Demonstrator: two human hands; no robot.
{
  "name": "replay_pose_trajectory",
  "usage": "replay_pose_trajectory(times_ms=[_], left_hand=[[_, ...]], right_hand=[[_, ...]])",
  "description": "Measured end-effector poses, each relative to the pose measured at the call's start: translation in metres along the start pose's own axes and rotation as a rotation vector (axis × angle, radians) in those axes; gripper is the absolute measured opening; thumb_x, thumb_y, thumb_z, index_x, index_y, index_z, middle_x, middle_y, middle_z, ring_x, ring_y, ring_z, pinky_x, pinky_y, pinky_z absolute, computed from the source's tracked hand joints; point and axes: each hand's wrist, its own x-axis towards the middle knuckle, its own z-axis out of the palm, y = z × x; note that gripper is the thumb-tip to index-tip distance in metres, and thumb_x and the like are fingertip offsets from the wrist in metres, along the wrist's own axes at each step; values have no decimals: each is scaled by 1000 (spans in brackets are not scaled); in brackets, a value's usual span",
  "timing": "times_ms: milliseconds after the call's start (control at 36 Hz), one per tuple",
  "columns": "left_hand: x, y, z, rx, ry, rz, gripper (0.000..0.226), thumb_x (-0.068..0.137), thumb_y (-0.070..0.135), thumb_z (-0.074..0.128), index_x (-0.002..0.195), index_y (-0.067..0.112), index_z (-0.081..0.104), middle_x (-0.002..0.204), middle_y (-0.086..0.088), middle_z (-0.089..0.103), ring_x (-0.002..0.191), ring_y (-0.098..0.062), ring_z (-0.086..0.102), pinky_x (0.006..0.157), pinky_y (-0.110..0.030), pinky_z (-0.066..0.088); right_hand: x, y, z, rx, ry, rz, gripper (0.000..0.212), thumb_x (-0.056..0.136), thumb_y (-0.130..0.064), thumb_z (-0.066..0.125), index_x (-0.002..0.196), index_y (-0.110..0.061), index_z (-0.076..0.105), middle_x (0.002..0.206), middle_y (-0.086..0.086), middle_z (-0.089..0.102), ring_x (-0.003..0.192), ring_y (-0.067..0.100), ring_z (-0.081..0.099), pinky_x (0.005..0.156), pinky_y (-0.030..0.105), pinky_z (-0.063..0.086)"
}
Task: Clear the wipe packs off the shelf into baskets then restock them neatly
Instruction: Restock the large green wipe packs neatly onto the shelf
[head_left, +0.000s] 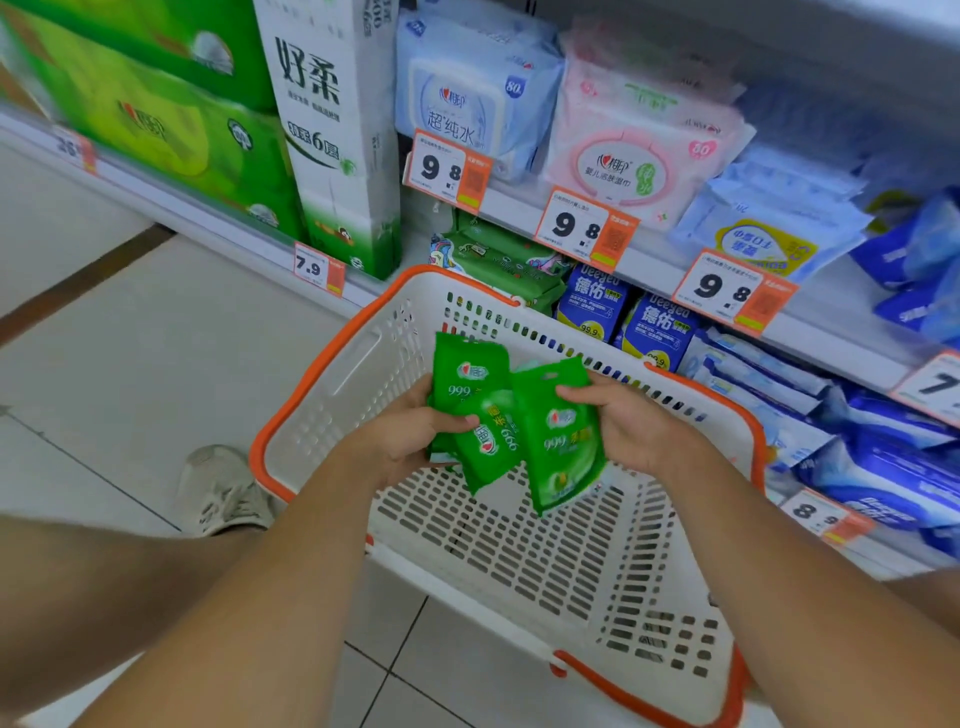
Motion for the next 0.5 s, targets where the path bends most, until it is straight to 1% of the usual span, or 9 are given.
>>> replay_pose_trajectory(times_ms=[56, 111, 167, 222, 278, 333, 389, 444, 500], left_hand=[[-1, 3, 2, 24, -5, -1, 56, 84, -3, 69, 127, 31, 55, 118, -3, 72, 112, -29, 66, 97, -56, 50], [-2, 4, 4, -51, 40, 2, 44, 89, 7, 68, 127, 28, 56, 120, -5, 71, 110, -30, 67, 95, -58, 51], [-2, 3, 6, -205, 45, -3, 37, 92, 26, 66, 128, 27, 57, 122, -6, 70, 110, -31, 68, 94, -59, 52], [0, 0, 7, -279, 7, 11, 50, 85, 41, 71, 130, 28, 56, 124, -5, 69, 112, -31, 67, 95, -59, 51], [3, -4, 12, -240, 5, 70, 73, 72, 40, 85, 135, 28, 52, 128, -5, 67, 115, -30, 66, 96, -59, 50], [5, -9, 16, -222, 96, 135, 87, 62, 29, 93, 138, 26, 49, 129, -5, 67, 113, -29, 67, 96, -57, 51], [5, -11, 15, -270, 220, 159, 86, 60, 23, 89, 137, 25, 50, 125, -2, 69, 110, -25, 68, 96, -54, 53], [5, -11, 11, -321, 253, 147, 82, 60, 24, 86, 135, 25, 52, 121, 0, 71, 109, -24, 68, 97, -53, 52], [4, -10, 7, -263, 266, 136, 86, 53, 28, 90, 132, 27, 54, 119, 2, 71, 109, -24, 68, 100, -53, 50]], right_hand=[[1, -3, 7, -135, -74, 24, 38, 92, -7, 62, 130, -8, 61, 124, 15, 70, 115, 32, 67, 99, 46, 51], [4, -1, 11, -156, -36, 3, 33, 92, -4, 63, 125, -7, 64, 119, 15, 72, 109, 31, 69, 94, 43, 54], [8, 5, 16, -11, 35, -38, 28, 94, -3, 62, 121, -9, 66, 114, 15, 73, 99, 28, 72, 84, 40, 58], [13, 14, 24, 201, 93, -69, 30, 95, -4, 60, 124, -8, 63, 116, 16, 73, 102, 30, 72, 83, 44, 58], [17, 22, 35, 321, 99, -80, 32, 97, -5, 58, 128, -8, 61, 119, 16, 72, 107, 31, 70, 87, 47, 58], [15, 22, 45, 290, 65, -62, 29, 97, -5, 58, 125, -8, 62, 118, 15, 72, 104, 30, 72, 83, 45, 60], [10, 14, 46, 176, 10, -24, 26, 96, -4, 58, 121, -7, 64, 114, 16, 73, 100, 28, 73, 81, 41, 61], [5, 3, 37, 68, -16, -7, 26, 95, -5, 60, 120, -6, 64, 114, 17, 73, 101, 28, 73, 82, 40, 60], [2, -10, 25, 66, 48, -40, 25, 94, -9, 61, 119, -6, 64, 113, 16, 74, 100, 27, 73, 77, 38, 61]])
